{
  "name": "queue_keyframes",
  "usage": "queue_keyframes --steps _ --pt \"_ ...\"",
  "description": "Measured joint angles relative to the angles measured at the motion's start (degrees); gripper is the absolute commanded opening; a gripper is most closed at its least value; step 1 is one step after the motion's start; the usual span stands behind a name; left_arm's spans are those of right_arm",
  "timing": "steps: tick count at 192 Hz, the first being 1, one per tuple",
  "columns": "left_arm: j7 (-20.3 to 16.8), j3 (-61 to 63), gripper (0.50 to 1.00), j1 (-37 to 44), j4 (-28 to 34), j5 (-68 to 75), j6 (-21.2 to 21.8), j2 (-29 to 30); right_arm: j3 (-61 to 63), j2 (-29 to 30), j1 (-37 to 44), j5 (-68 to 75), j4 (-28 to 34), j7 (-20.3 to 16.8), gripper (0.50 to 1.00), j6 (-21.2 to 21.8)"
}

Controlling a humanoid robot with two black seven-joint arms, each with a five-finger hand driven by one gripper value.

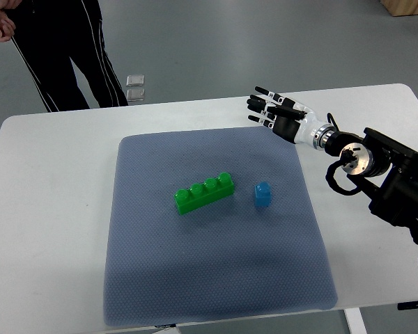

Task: Stack blue block on green block with right hand
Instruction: 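Move the right hand toward the small blue block, opening fingers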

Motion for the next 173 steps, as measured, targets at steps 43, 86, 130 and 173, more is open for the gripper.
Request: queue_keyframes --steps 43,86,130,173 --pt "-0.48 -0.22 1.000 0.00 0.00 0.00 -0.04 0.00 -0.22 -0.09 0.09 -0.13 0.14 0.00 0.952 -0.02" --pt "-0.37 -0.14 1.000 0.00 0.04 0.00 -0.19 0.00 -0.94 -0.60 1.39 -3.58 0.55 0.00 0.952 -2.48" --pt "-0.37 -0.08 1.000 -0.08 0.44 0.00 0.15 0.00 -1.14 -2.96 2.05 -14.52 5.17 0.16 0.950 -2.89" --pt "-0.37 0.00 1.000 -0.06 0.51 0.00 0.15 0.00 -1.37 -6.14 2.38 -32.09 12.97 0.17 0.950 -7.69"
